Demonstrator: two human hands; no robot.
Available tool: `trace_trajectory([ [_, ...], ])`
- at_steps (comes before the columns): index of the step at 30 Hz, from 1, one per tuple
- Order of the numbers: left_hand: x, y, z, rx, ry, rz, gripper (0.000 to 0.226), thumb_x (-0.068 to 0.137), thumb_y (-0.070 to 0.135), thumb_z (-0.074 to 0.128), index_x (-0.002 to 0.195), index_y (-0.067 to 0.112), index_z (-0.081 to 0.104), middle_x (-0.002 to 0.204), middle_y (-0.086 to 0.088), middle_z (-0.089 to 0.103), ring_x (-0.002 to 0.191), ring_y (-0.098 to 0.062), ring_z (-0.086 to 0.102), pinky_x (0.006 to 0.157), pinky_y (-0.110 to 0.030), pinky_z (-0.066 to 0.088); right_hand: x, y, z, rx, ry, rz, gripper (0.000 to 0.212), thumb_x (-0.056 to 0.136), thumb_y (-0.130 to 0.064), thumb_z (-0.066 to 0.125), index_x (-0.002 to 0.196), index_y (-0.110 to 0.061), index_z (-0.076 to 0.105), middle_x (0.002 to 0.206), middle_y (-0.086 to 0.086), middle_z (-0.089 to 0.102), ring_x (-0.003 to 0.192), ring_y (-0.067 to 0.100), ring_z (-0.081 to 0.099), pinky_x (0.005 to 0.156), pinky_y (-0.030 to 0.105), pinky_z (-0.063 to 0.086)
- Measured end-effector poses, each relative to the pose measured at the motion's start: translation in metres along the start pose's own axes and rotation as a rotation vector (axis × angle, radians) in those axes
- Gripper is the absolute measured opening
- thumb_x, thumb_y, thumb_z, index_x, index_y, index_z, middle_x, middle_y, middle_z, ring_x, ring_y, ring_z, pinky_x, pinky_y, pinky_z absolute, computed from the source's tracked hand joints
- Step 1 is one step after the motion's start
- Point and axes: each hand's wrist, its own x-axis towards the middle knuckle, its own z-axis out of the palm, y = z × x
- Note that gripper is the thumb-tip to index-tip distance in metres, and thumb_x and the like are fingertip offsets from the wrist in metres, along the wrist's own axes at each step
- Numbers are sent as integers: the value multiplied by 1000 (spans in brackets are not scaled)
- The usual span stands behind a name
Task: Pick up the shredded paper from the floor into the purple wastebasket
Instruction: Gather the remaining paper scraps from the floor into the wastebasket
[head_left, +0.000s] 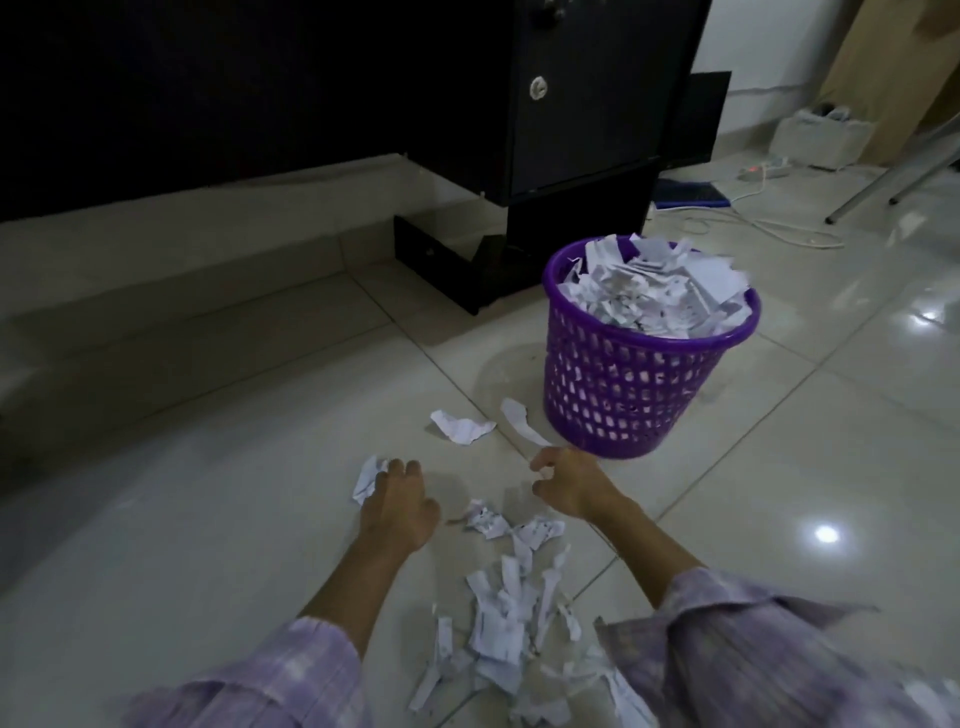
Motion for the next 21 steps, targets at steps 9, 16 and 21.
trace_trajectory([
  [9, 50, -49, 20, -97, -27, -156, 61, 94, 30, 53, 146, 17, 24, 146, -12, 27, 132, -30, 34, 101, -38, 40, 106, -26, 20, 26, 173, -8, 67, 86, -41, 62, 143, -15, 38, 149, 8, 35, 136, 27, 36, 109, 43, 38],
  [16, 65, -63, 36, -73, 8, -122, 61, 93, 30, 57, 145, 18, 28, 141, -7, 40, 130, -25, 37, 101, -33, 39, 148, -58, 59, -139, 18, -146, 62, 91, -53, 48, 147, -30, 34, 152, 8, 33, 141, 30, 30, 115, 40, 27],
  [21, 67, -70, 37, -137, 51, -106, 59, 91, 28, 60, 143, 18, 34, 140, -7, 43, 127, -26, 39, 100, -33, 39, 115, -69, 74, -284, 58, -427, 39, 101, -27, 38, 137, -24, 52, 145, 9, 45, 134, 23, 39, 110, 28, 28],
])
